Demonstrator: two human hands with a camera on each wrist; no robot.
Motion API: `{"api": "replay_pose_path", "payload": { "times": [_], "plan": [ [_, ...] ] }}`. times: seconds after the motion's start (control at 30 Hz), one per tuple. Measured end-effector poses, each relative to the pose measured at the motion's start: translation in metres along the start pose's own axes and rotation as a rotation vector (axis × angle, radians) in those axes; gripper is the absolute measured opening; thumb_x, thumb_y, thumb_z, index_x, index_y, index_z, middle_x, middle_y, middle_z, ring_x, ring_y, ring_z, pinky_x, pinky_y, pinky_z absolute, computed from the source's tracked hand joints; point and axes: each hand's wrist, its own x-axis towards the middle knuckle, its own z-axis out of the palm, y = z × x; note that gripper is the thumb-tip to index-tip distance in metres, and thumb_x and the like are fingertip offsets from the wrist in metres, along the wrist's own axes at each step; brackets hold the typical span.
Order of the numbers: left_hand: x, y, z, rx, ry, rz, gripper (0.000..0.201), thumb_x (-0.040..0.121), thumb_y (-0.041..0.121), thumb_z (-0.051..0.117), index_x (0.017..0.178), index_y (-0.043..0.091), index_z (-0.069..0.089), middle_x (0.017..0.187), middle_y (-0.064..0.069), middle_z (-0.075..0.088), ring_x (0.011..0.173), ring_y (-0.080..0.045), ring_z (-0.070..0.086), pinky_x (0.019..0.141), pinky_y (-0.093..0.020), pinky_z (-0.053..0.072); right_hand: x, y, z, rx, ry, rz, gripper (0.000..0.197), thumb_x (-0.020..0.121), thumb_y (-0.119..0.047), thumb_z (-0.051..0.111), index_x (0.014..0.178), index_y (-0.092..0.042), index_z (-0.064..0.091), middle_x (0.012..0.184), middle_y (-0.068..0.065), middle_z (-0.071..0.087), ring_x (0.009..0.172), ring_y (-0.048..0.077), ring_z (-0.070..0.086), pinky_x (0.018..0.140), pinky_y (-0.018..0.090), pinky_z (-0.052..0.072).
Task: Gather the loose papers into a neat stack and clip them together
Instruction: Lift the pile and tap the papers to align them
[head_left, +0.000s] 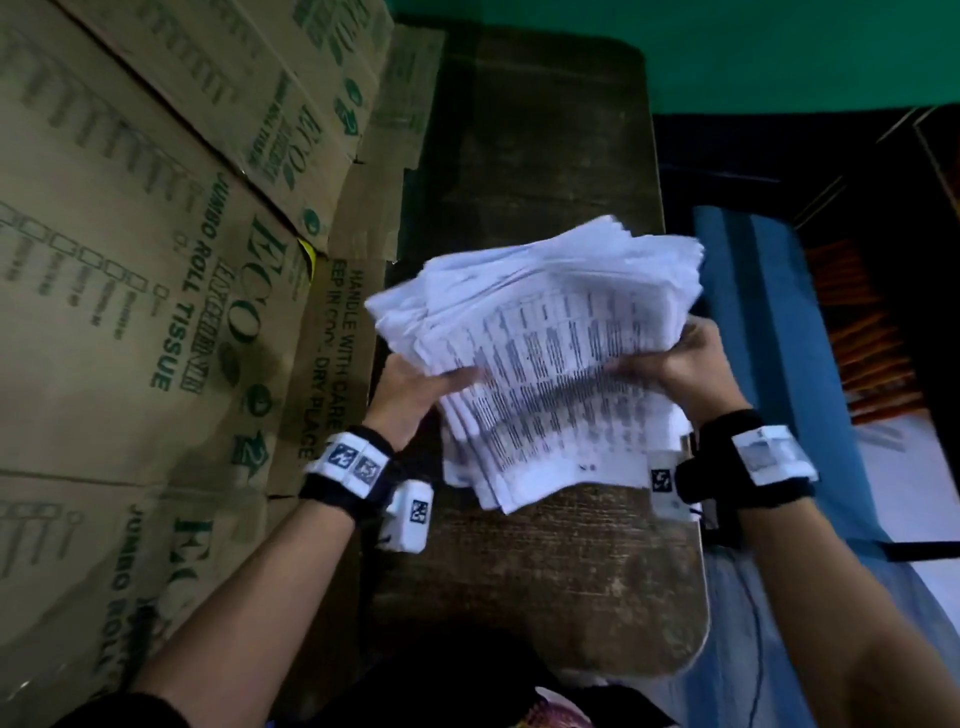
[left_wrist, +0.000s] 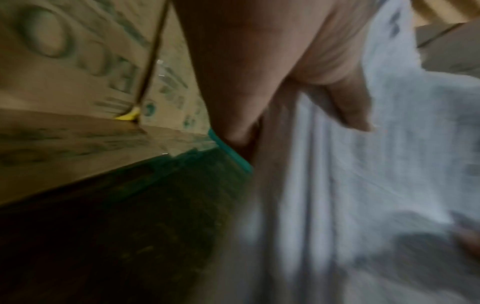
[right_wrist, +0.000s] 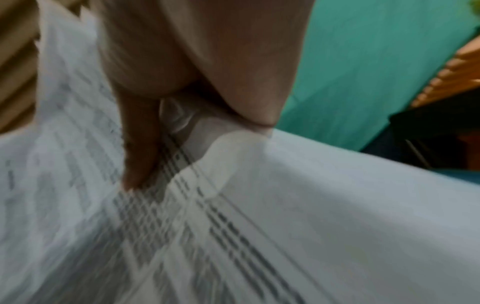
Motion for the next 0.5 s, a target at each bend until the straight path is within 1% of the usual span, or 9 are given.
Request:
{"api": "replay_pose_path", "payload": {
  "times": [0.07, 0.1, 0.13, 0.2, 0.27, 0.3, 0.37, 0.43, 0.5],
  "plan": [
    [-0.011, -0.013, -0.029, -0.04, -0.081, -0.069, 0.077, 0.054, 0.03, 0.092, 0.122, 0.013, 0.06, 0.126, -0.011, 0.063, 0.121, -0.027, 0.057, 0.104, -0.049, 0.044, 0.009, -0.01, -0.003, -0.17, -0.222, 0.041, 0.028, 0.06, 0.013, 0.083, 0.073, -0.006, 0.067, 0.063, -0.009, 0.069, 0.059, 0.004, 0.063, 0.055, 0.022, 0.052],
    [-0.016, -0.014, -0.042, -0.029, -0.106, -0.071, 0.079, 0.055, 0.033, 0.091, 0.125, 0.017, 0.058, 0.127, -0.012, 0.061, 0.121, -0.028, 0.056, 0.101, -0.045, 0.046, 0.013, -0.011, -0.001, -0.284, -0.321, 0.05, 0.029, 0.06, 0.012, 0.083, 0.07, -0.009, 0.066, 0.062, -0.009, 0.067, 0.056, 0.002, 0.059, 0.053, 0.022, 0.049],
    [-0.019, -0.013, -0.053, 0.006, -0.125, -0.059, 0.079, 0.055, 0.034, 0.09, 0.125, 0.021, 0.057, 0.127, -0.009, 0.061, 0.121, -0.025, 0.057, 0.097, -0.038, 0.049, 0.017, -0.01, 0.003, -0.391, -0.409, 0.06, 0.028, 0.06, 0.01, 0.083, 0.068, -0.009, 0.066, 0.064, -0.006, 0.066, 0.056, 0.004, 0.057, 0.052, 0.024, 0.047],
    [-0.021, -0.007, -0.062, 0.118, -0.238, -0.086, 0.081, 0.057, 0.03, 0.088, 0.128, 0.021, 0.051, 0.129, -0.005, 0.06, 0.122, -0.019, 0.055, 0.098, -0.029, 0.048, 0.025, 0.001, 0.017, -0.586, -0.583, 0.088, 0.025, 0.06, 0.006, 0.082, 0.065, -0.011, 0.065, 0.065, 0.0, 0.068, 0.054, 0.003, 0.057, 0.055, 0.027, 0.049],
    [-0.02, -0.007, -0.05, 0.35, -0.397, -0.194, 0.078, 0.056, 0.029, 0.088, 0.125, 0.024, 0.053, 0.126, 0.001, 0.063, 0.119, -0.012, 0.058, 0.098, -0.026, 0.048, 0.033, 0.017, 0.033, -0.714, -0.722, 0.098, 0.031, 0.059, 0.005, 0.082, 0.06, -0.018, 0.062, 0.062, -0.006, 0.065, 0.052, -0.002, 0.055, 0.053, 0.021, 0.045],
    [-0.021, -0.013, -0.04, 0.474, -0.437, -0.26, 0.071, 0.056, 0.028, 0.089, 0.119, 0.027, 0.057, 0.12, 0.004, 0.066, 0.113, -0.01, 0.062, 0.096, -0.028, 0.05, 0.036, 0.023, 0.042, -0.743, -0.77, 0.103, 0.03, 0.058, 0.005, 0.082, 0.061, -0.019, 0.063, 0.063, -0.005, 0.066, 0.055, 0.001, 0.056, 0.054, 0.022, 0.045],
    [-0.023, -0.033, -0.025, 0.606, -0.362, -0.327, 0.057, 0.058, 0.026, 0.09, 0.108, 0.025, 0.062, 0.107, 0.004, 0.071, 0.101, -0.01, 0.067, 0.095, -0.038, 0.053, 0.04, 0.032, 0.057, -0.764, -0.825, 0.118, 0.025, 0.059, 0.004, 0.08, 0.07, -0.014, 0.067, 0.072, 0.002, 0.07, 0.062, 0.008, 0.06, 0.06, 0.027, 0.048],
    [-0.027, -0.054, -0.018, 0.54, -0.163, -0.367, 0.057, 0.057, 0.029, 0.09, 0.105, 0.02, 0.063, 0.102, 0.0, 0.072, 0.097, -0.017, 0.069, 0.092, -0.045, 0.053, 0.043, 0.045, 0.065, -0.757, -0.816, 0.134, 0.024, 0.06, 0.001, 0.079, 0.078, -0.011, 0.068, 0.079, 0.005, 0.071, 0.068, 0.013, 0.062, 0.068, 0.031, 0.051],
    [-0.031, -0.066, -0.011, 0.453, -0.023, -0.394, 0.056, 0.06, 0.022, 0.088, 0.108, 0.015, 0.061, 0.1, -0.003, 0.072, 0.095, -0.021, 0.069, 0.086, -0.043, 0.055, 0.043, 0.062, 0.068, -0.833, -0.738, 0.114, 0.039, 0.063, -0.014, 0.082, 0.099, -0.017, 0.069, 0.097, 0.005, 0.072, 0.089, 0.02, 0.066, 0.082, 0.038, 0.052]
  ]
}}
